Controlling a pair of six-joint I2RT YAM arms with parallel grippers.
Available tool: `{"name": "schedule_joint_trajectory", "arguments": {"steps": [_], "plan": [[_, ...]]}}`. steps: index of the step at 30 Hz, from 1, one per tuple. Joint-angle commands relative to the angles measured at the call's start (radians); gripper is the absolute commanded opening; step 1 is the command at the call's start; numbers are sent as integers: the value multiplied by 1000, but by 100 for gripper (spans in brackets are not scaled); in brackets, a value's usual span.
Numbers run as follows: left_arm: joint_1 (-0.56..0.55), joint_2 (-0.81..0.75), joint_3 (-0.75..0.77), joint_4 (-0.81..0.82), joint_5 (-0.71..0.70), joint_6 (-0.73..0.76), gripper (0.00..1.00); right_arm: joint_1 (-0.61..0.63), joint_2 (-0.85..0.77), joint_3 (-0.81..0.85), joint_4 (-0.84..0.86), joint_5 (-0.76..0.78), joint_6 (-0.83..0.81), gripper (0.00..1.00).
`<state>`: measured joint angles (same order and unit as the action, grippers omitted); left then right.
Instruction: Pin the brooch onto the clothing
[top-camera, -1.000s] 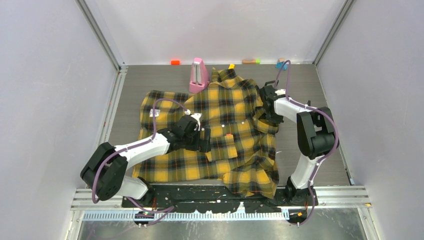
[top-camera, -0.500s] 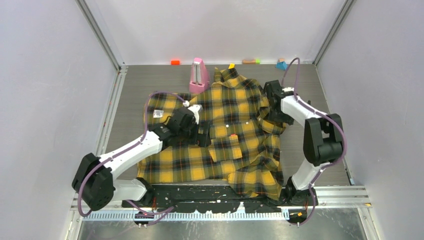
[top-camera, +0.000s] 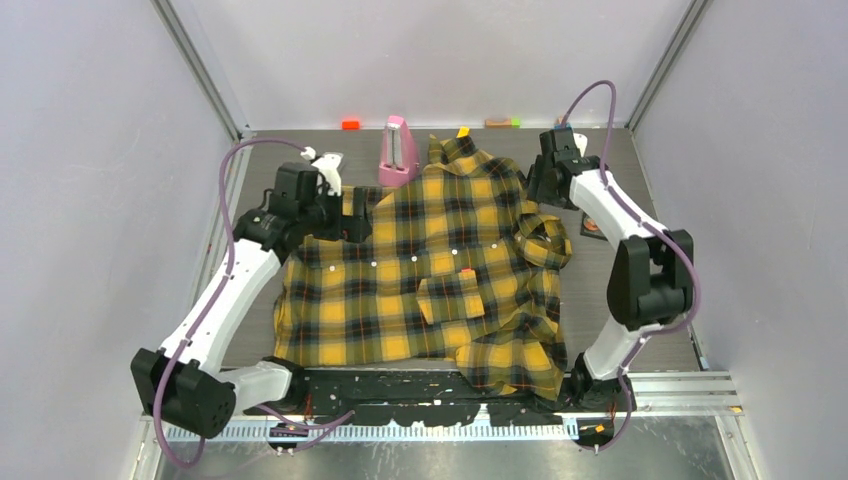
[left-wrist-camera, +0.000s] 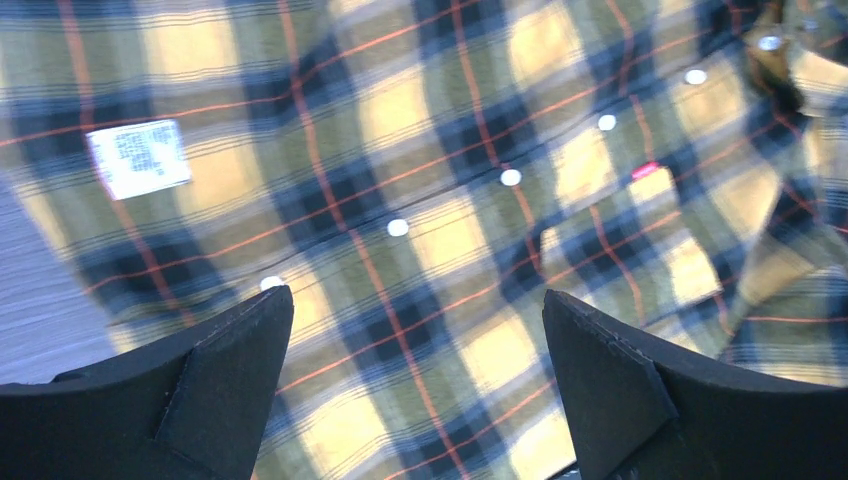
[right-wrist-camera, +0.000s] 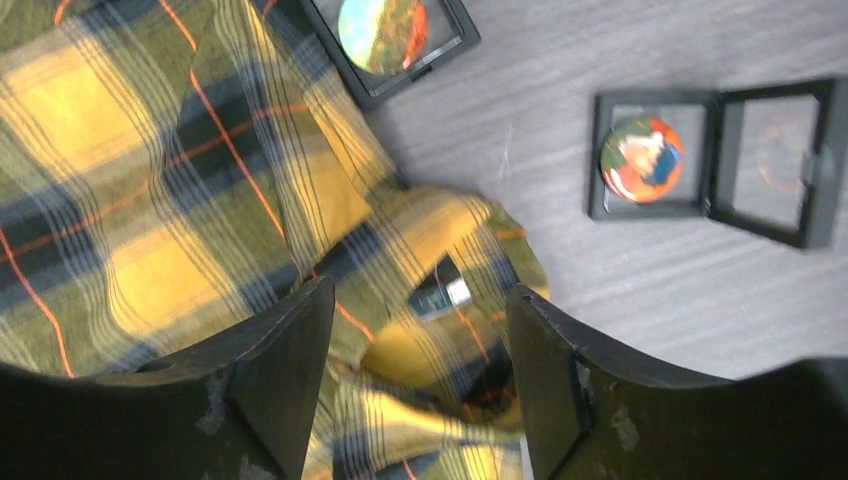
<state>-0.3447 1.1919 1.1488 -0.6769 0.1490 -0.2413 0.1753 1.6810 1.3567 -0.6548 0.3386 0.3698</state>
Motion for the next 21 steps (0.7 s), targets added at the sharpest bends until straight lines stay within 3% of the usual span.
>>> {"name": "schedule_joint_trajectory", "arguments": {"steps": [1,5,21], "plan": [[40,-39,31,-94,-103,154,100,-45,110,107,84,-70,-59,66],[46,-43,-20,-43,-141,177,100,-81,220,201,106,-107,-75,60],[148,-27,-96,17,-81,149,100,-142,448,366,148,-220,-120,59]]}}
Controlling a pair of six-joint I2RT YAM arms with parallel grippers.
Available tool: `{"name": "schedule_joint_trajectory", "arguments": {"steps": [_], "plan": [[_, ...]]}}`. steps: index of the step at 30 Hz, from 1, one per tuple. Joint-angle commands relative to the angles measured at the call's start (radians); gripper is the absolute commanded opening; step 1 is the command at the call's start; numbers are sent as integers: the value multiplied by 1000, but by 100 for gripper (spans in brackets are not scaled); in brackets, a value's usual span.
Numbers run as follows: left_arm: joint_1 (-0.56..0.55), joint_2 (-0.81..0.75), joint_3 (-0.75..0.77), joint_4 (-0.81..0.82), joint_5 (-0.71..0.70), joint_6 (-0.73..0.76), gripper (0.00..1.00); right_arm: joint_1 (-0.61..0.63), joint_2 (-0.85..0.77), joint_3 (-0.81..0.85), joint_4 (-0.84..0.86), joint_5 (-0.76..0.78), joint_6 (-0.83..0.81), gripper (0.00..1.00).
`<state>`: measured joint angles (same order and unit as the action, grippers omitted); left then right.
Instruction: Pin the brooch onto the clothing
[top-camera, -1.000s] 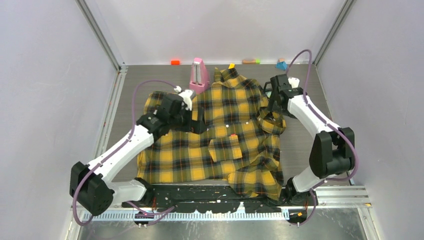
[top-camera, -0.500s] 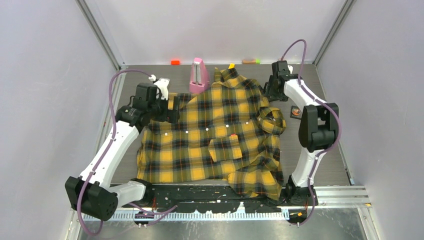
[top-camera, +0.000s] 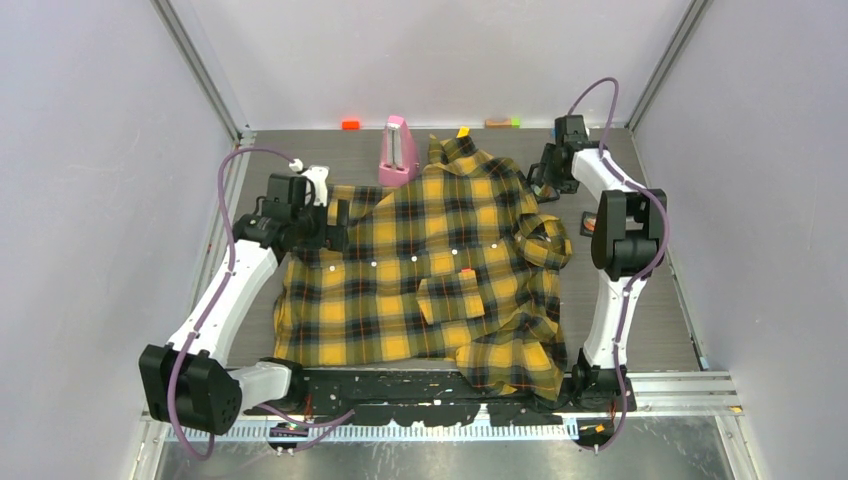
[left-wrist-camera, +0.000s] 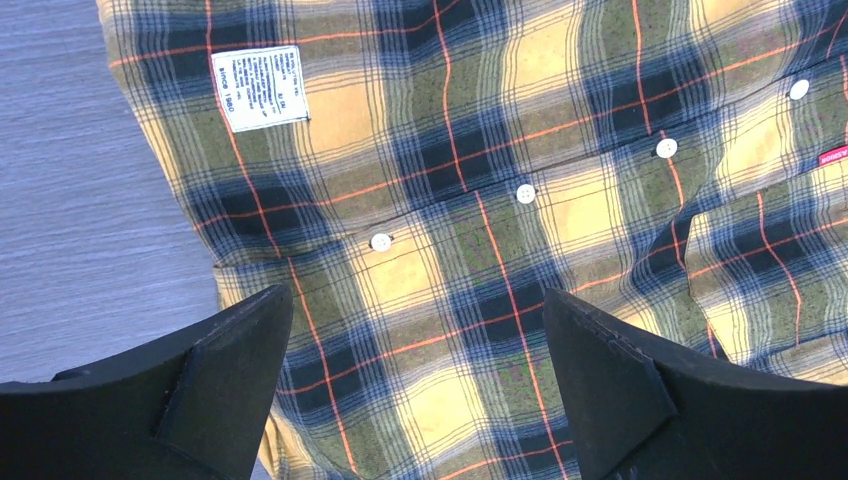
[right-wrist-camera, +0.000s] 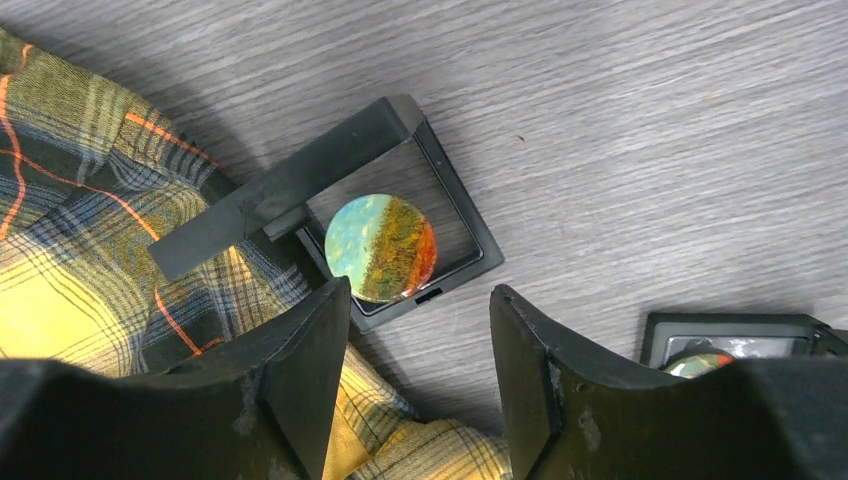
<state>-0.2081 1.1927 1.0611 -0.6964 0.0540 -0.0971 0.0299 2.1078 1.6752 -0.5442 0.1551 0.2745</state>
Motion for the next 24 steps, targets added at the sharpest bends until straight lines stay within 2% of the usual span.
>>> {"name": "schedule_joint_trajectory", "arguments": {"steps": [1,24], "plan": [[13,-28,-7,35,12,5,100,4,31,48,43,-48,-25,59],[18,-45,-16,34,11,7,100,3,126,108,43,-69,-12,59]]}}
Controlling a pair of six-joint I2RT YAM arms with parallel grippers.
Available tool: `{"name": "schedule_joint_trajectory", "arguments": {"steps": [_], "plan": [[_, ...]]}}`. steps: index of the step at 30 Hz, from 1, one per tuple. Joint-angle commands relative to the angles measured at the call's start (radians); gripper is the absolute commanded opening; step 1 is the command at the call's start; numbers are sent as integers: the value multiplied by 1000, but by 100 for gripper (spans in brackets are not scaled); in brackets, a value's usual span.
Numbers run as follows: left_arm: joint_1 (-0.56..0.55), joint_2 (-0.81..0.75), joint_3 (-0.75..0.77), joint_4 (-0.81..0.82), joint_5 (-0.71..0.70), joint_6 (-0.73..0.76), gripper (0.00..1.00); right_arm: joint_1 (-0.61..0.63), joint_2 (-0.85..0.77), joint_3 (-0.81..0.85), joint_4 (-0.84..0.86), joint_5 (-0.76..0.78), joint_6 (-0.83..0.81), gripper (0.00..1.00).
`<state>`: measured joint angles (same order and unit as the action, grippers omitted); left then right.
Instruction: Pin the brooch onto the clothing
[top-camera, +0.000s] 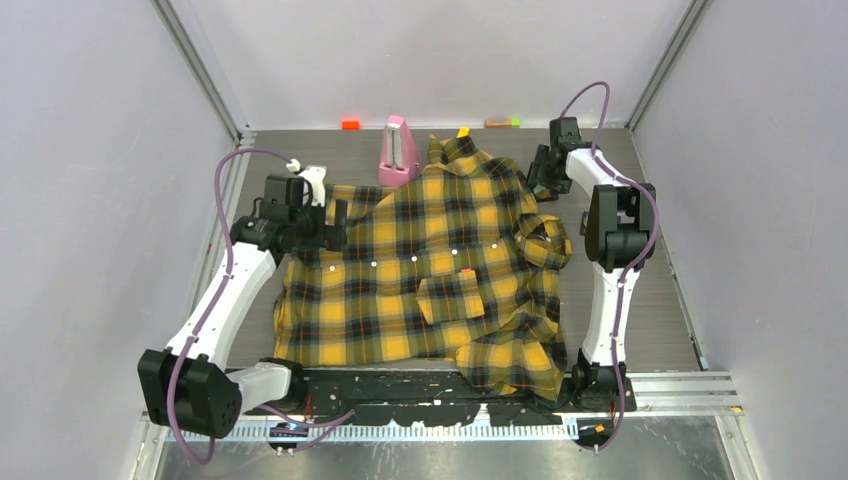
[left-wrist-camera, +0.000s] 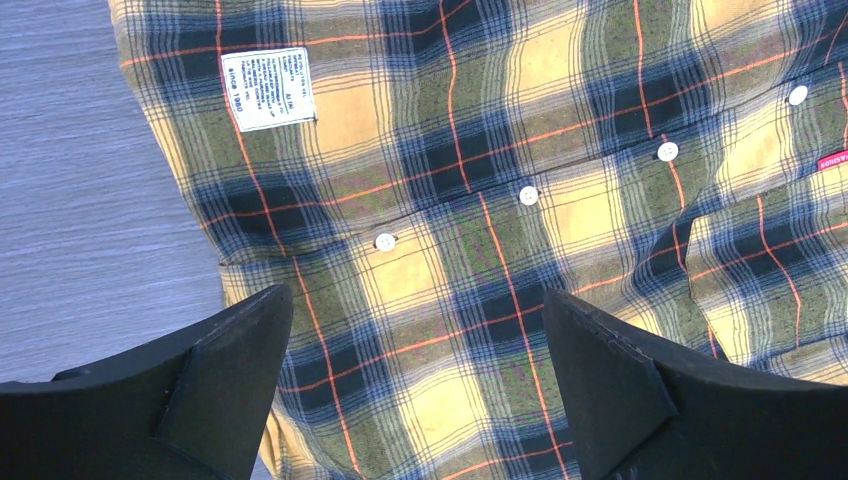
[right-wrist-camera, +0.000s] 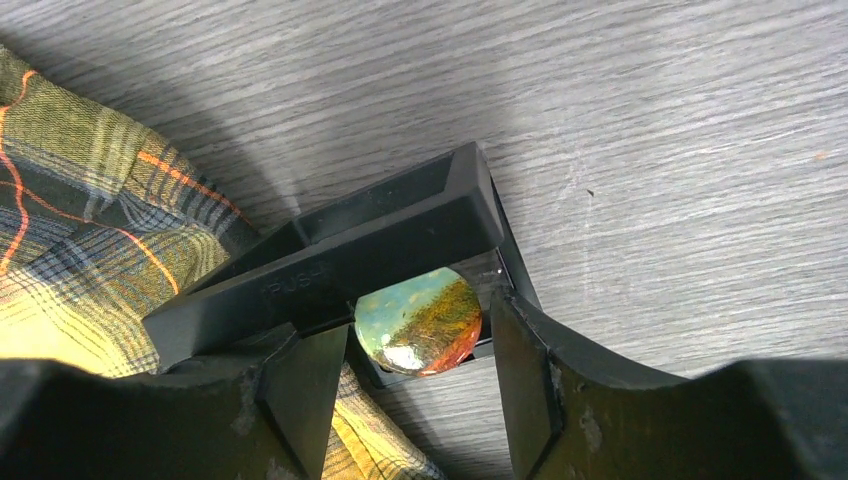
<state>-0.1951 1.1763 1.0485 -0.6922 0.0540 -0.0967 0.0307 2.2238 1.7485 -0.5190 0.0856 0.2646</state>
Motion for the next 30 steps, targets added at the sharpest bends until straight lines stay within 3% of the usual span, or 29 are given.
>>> {"name": "schedule_joint_trajectory", "arguments": {"steps": [1,15,25,30], "plan": [[5,-29,-4,30,12,6,100,3,11,33,18,2,-1,59],[6,-43,-8,33,19,2,100,5,-58,6,19,-9,24,34],[5,-62,-7,75,168,-98,100,16,-217,-64,15,-17,36,33],[-1,-123,-93,224,308,-295,100,51,-333,-170,6,-31,106,31]]}}
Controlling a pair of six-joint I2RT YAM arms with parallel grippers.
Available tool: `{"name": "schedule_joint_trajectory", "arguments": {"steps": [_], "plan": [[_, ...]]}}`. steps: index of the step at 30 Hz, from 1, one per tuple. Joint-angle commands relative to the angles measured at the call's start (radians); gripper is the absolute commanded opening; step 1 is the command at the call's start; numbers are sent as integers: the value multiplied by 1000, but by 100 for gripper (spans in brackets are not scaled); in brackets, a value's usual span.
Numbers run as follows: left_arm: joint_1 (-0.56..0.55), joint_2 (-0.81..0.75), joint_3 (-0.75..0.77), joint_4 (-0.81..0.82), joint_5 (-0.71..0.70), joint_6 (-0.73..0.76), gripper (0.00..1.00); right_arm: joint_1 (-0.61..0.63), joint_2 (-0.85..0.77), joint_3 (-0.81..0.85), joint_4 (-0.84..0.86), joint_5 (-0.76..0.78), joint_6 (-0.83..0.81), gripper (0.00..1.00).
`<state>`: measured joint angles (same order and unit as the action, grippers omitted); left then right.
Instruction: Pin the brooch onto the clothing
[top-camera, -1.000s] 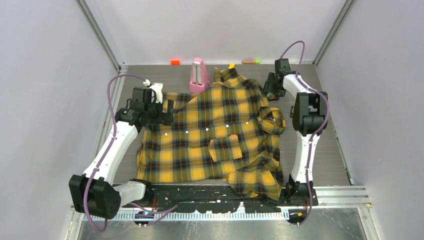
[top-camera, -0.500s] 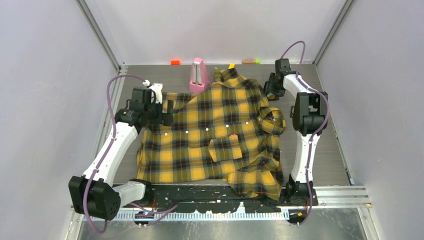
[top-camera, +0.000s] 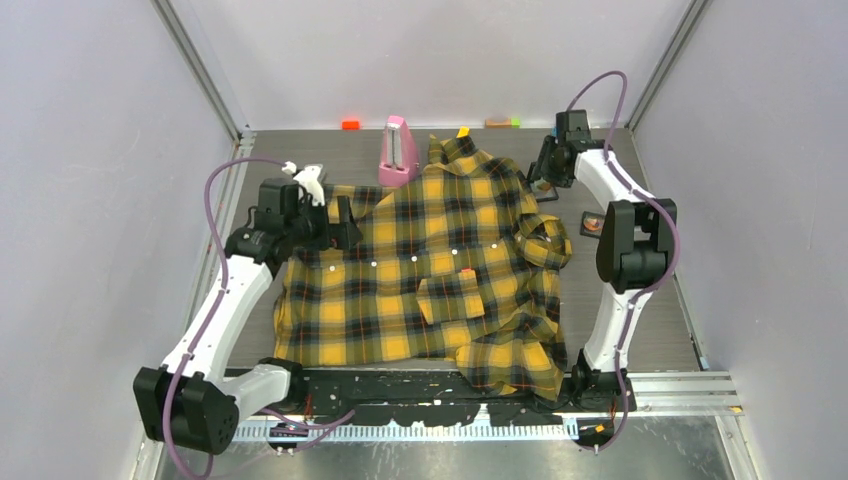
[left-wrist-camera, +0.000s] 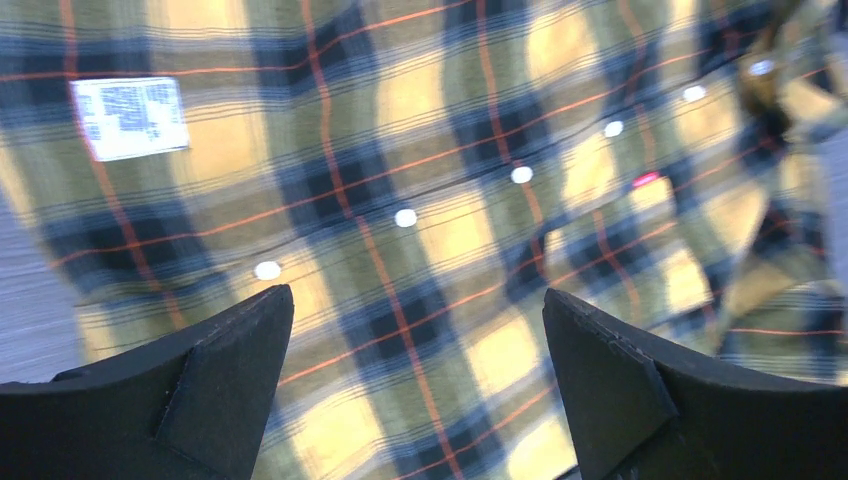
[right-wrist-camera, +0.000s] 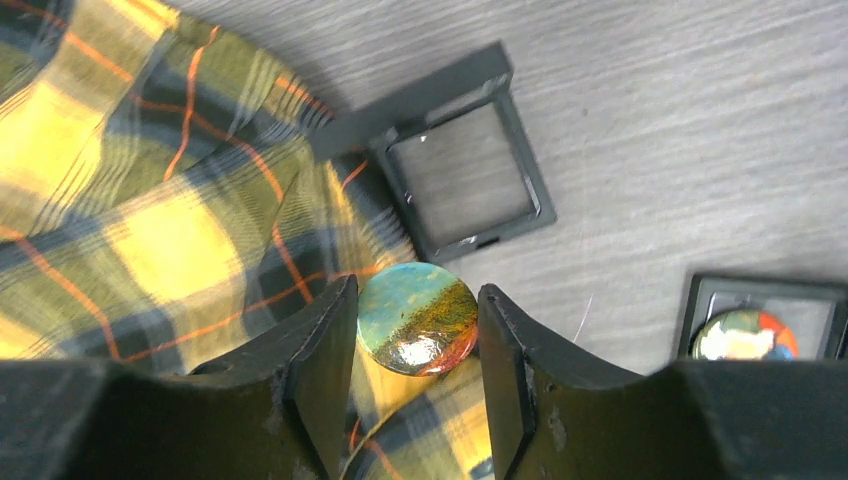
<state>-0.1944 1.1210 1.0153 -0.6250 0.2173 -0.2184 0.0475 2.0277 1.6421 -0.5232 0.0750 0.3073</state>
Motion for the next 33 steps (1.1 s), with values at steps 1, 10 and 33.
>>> {"name": "schedule_joint_trajectory", "arguments": {"steps": [1,10,33], "plan": [[-5,-83,-86,206,162,-224,100,45,-156,-94,13,-21,92,30],[-97,-143,-280,586,147,-546,100,321,-377,-299,95,16,345,29],[-310,-73,-342,758,-24,-623,48,736,-486,-373,347,-22,717,28]]}}
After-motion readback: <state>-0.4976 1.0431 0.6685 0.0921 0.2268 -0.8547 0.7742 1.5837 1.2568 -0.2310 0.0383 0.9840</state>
